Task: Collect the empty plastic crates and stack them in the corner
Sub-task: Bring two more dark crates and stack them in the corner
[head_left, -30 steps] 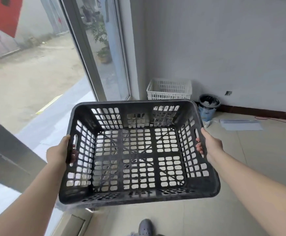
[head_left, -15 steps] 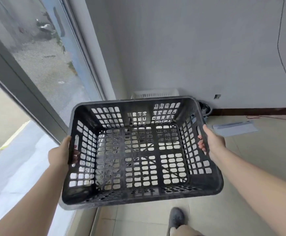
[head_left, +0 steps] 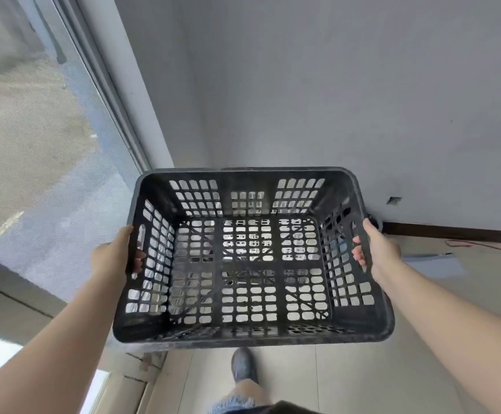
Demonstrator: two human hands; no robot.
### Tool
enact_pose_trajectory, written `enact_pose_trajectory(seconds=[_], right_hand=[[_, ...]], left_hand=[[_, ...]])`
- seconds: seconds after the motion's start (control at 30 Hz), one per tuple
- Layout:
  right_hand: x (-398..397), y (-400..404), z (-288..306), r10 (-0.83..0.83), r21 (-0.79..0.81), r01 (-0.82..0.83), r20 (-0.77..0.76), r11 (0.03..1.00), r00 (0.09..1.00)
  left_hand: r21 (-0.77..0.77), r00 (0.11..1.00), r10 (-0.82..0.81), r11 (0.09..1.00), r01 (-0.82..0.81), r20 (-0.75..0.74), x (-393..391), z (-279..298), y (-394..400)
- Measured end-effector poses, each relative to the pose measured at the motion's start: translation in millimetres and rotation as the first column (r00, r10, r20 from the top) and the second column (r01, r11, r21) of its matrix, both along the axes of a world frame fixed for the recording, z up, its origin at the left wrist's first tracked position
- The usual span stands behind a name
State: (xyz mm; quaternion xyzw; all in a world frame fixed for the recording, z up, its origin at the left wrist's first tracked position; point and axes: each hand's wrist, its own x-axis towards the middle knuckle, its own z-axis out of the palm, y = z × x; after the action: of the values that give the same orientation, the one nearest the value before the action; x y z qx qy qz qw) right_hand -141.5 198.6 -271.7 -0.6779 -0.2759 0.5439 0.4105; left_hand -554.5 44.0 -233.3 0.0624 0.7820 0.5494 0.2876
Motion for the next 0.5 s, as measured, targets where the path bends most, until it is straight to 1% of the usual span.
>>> enact_pose_trajectory(seconds=[0.13,0.3,0.37,0.5], right_hand=[[-22,71,-12,-0.001,-0.016,0.001,0.012,1.000,1.000],[-56,144,-15,-0.047,-0.019,0.048,0.060,0.999,0.997],[-70,176,-19,-0.064,-0.029,0.066,0.069,0.997,0.996],[-83,217,-22,-0.098,-0.049,0.102,0.083,0.994,0.992]], left_hand=[[-0.022,0.999,-0.034,0.999,0.034,0.022,-29,-12,76],[-0.042,0.996,-0.060,0.997,0.063,0.061,-68,-19,168],[-0.046,0.992,-0.101,0.993,0.105,0.075,-87,-22,209],[-0.056,0.987,-0.143,0.987,0.148,0.076,-103,-25,260]])
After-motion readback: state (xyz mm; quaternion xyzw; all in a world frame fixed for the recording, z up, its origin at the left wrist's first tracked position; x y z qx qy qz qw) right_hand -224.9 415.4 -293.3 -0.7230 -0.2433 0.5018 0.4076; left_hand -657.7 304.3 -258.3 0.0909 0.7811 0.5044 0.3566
